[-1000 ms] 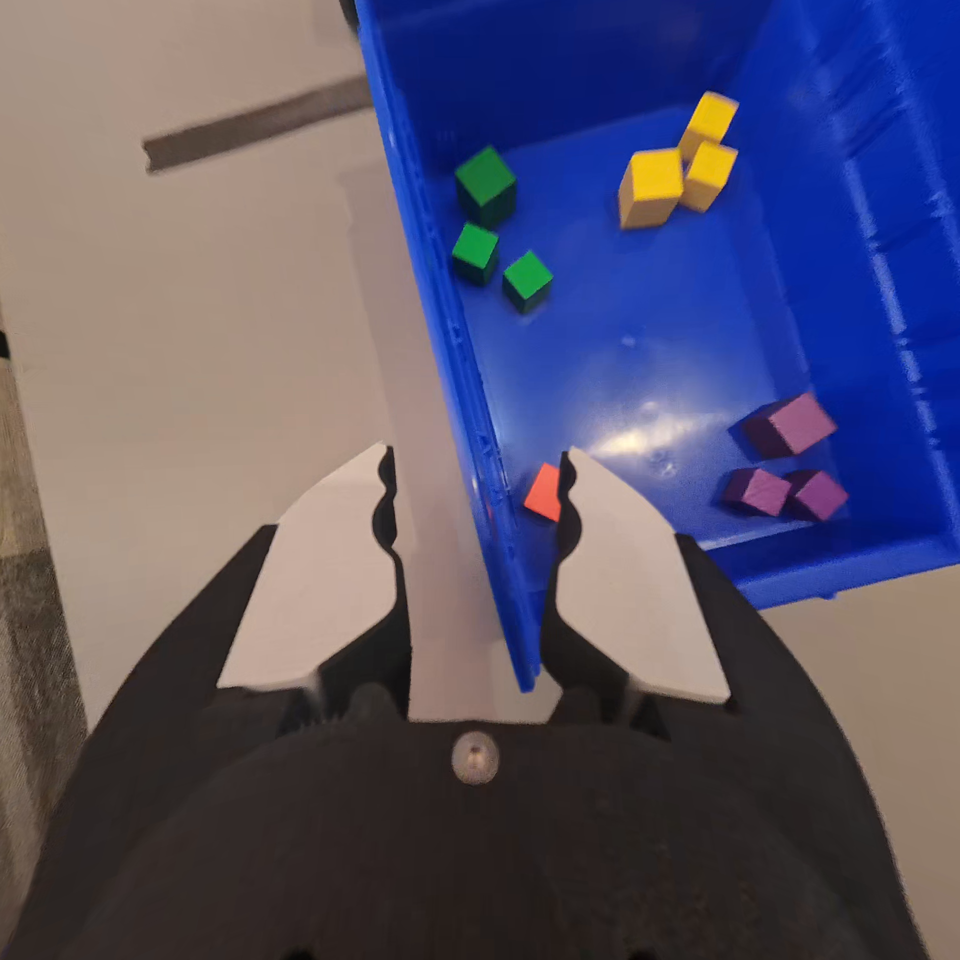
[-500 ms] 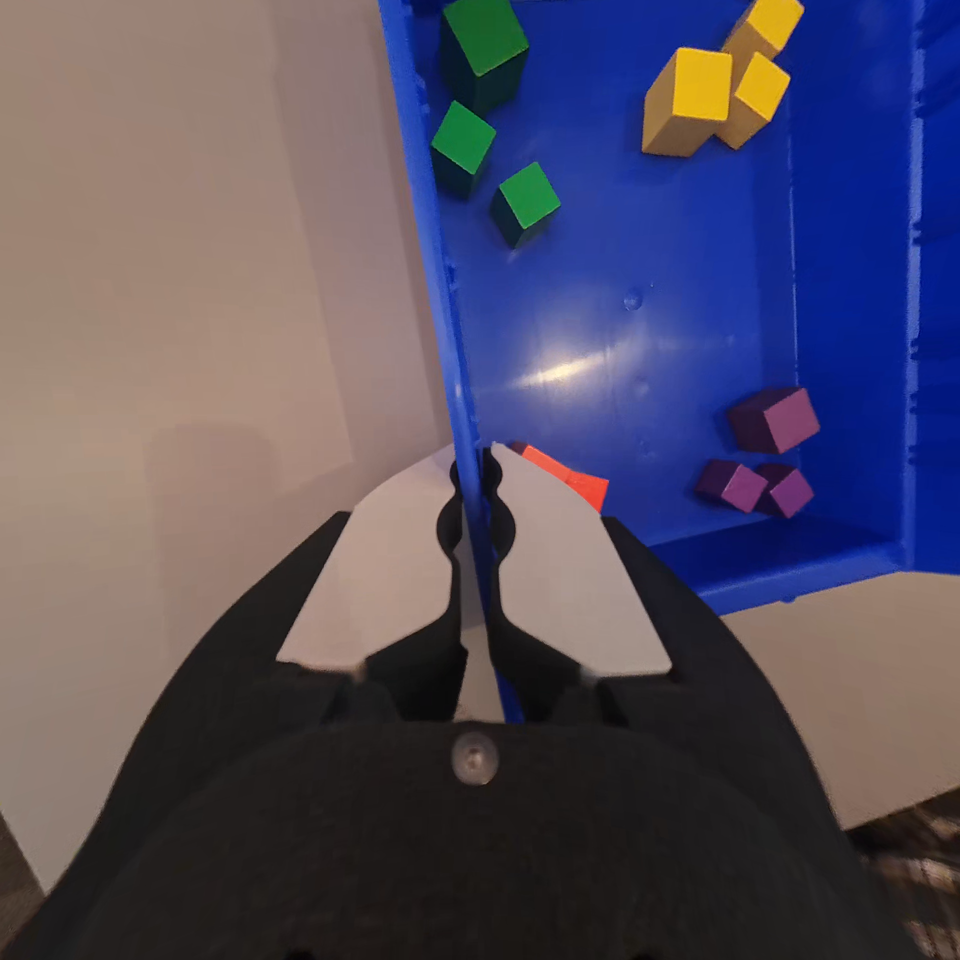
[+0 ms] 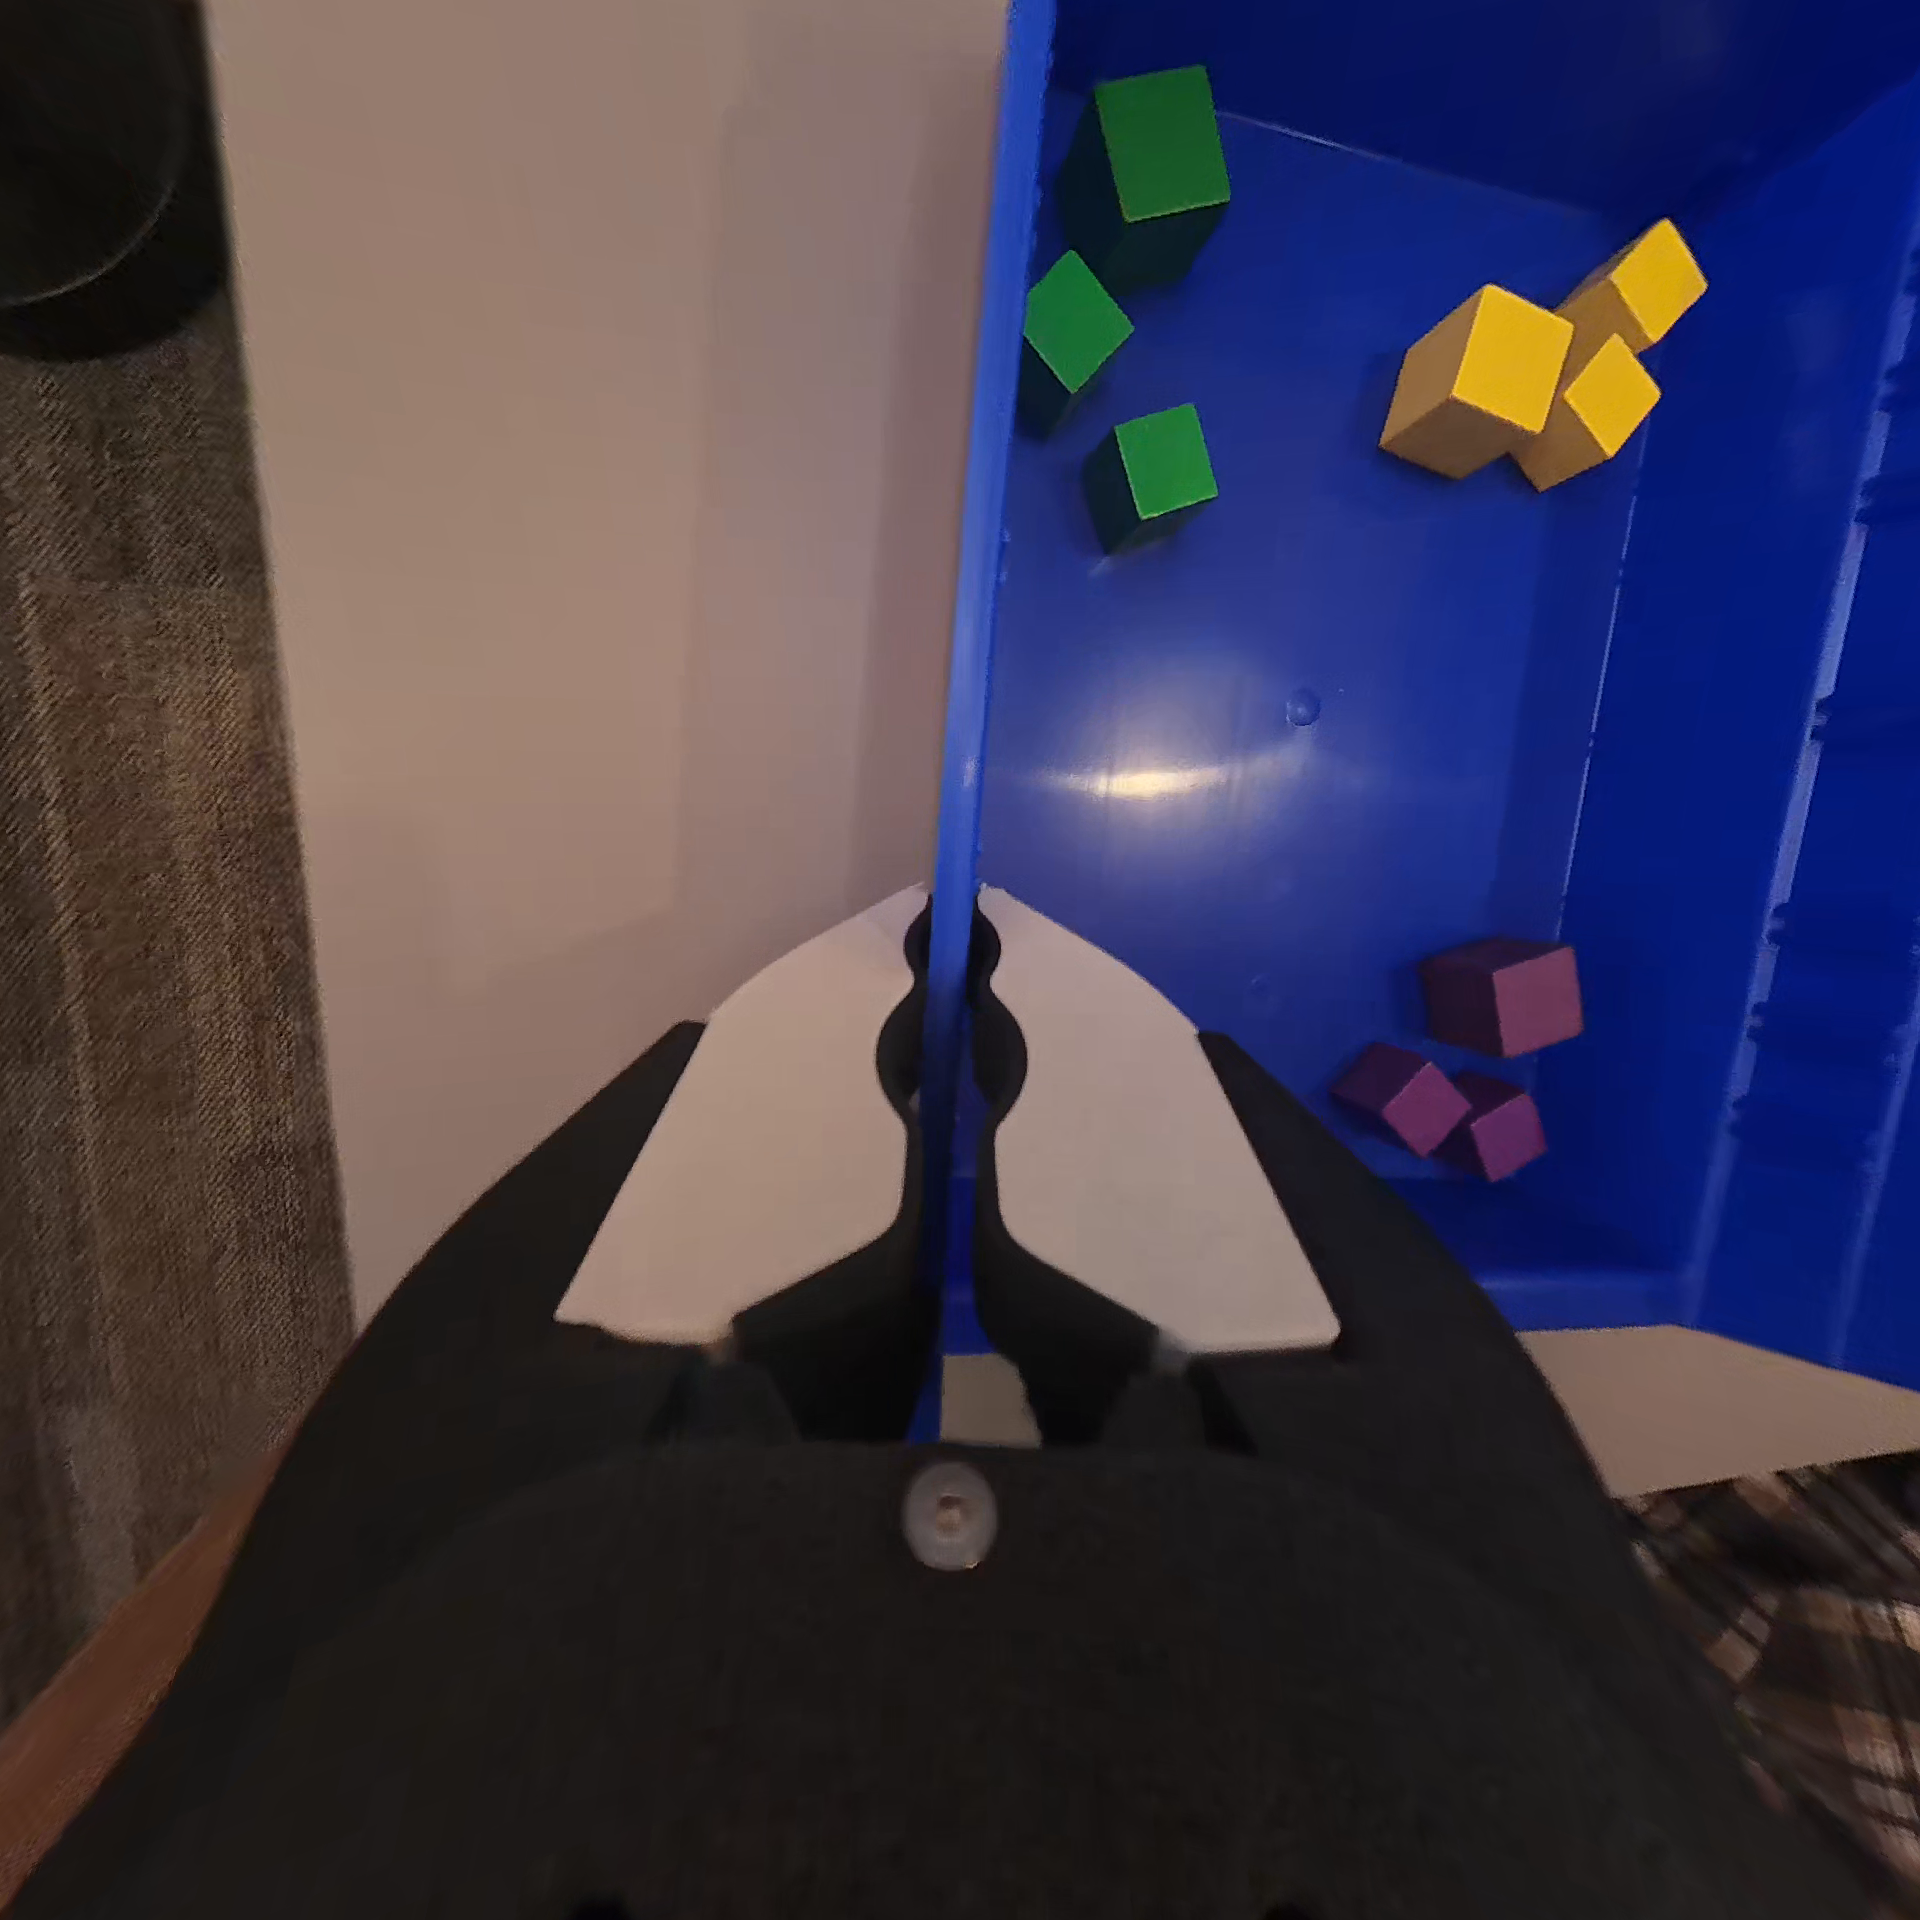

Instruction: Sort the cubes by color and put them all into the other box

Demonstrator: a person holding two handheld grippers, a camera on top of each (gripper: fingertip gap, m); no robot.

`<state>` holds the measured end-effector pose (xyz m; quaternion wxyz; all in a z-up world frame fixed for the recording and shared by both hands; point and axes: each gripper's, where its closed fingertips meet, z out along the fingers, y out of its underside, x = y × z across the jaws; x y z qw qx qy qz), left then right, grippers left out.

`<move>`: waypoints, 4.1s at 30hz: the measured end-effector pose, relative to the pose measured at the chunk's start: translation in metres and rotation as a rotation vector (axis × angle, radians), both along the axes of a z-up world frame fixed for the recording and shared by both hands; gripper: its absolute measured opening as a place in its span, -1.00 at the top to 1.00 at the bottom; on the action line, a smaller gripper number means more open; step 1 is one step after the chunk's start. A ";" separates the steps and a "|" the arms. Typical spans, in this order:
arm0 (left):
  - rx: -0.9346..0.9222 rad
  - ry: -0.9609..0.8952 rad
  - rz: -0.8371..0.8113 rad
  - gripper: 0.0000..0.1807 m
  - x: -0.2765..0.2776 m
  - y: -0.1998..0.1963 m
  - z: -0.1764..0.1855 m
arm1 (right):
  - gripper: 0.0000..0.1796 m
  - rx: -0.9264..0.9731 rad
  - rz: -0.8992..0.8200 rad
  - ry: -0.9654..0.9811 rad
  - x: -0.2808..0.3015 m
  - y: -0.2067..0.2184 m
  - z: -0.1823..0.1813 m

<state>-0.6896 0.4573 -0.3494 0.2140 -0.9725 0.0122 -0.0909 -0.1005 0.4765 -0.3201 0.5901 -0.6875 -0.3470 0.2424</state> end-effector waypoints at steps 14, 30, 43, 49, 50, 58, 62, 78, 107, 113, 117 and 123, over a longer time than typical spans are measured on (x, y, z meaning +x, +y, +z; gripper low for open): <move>-0.005 0.007 0.085 0.96 -0.078 -0.020 0.001 | 0.34 -0.022 -0.013 0.002 0.003 0.005 -0.006; -0.021 0.024 0.031 0.96 -0.100 -0.026 0.000 | 0.36 -0.036 -0.013 -0.006 0.005 0.006 -0.010; 0.149 -0.034 0.018 0.81 -0.098 -0.016 0.021 | 0.24 -0.027 -0.030 -0.008 0.007 0.008 -0.010; 0.676 -0.116 -0.087 0.52 -0.034 -0.003 0.139 | 0.10 -0.001 -0.074 -0.033 0.006 0.006 -0.004; 0.757 -0.112 -0.133 0.47 -0.010 -0.006 0.159 | 0.10 -0.008 -0.082 -0.016 0.004 0.003 0.001; 1.063 -0.269 -0.635 0.42 0.252 -0.056 0.192 | 0.15 -0.106 -0.229 -0.155 0.038 -0.044 0.083; 1.070 -0.334 -0.846 0.52 0.349 -0.064 0.142 | 0.20 -0.189 -0.502 -0.372 0.162 -0.055 0.121; 1.103 -0.346 -0.959 0.70 0.398 -0.045 0.064 | 0.63 -1.255 -0.846 -0.408 0.454 -0.109 -0.043; 1.042 -0.359 -0.928 0.48 0.401 -0.035 0.054 | 0.02 -0.768 -0.837 -0.528 0.432 -0.104 0.040; 1.058 -0.406 -0.959 0.47 0.404 -0.048 0.065 | 0.02 -0.203 -0.671 -0.332 0.296 -0.077 0.116; 1.074 -0.430 -0.987 0.46 0.394 -0.072 0.089 | 0.06 -0.031 -0.438 -0.215 0.181 -0.068 0.101; 1.121 -0.219 -0.849 0.48 0.294 -0.086 0.156 | 0.10 0.060 -0.181 -0.073 0.048 -0.039 0.050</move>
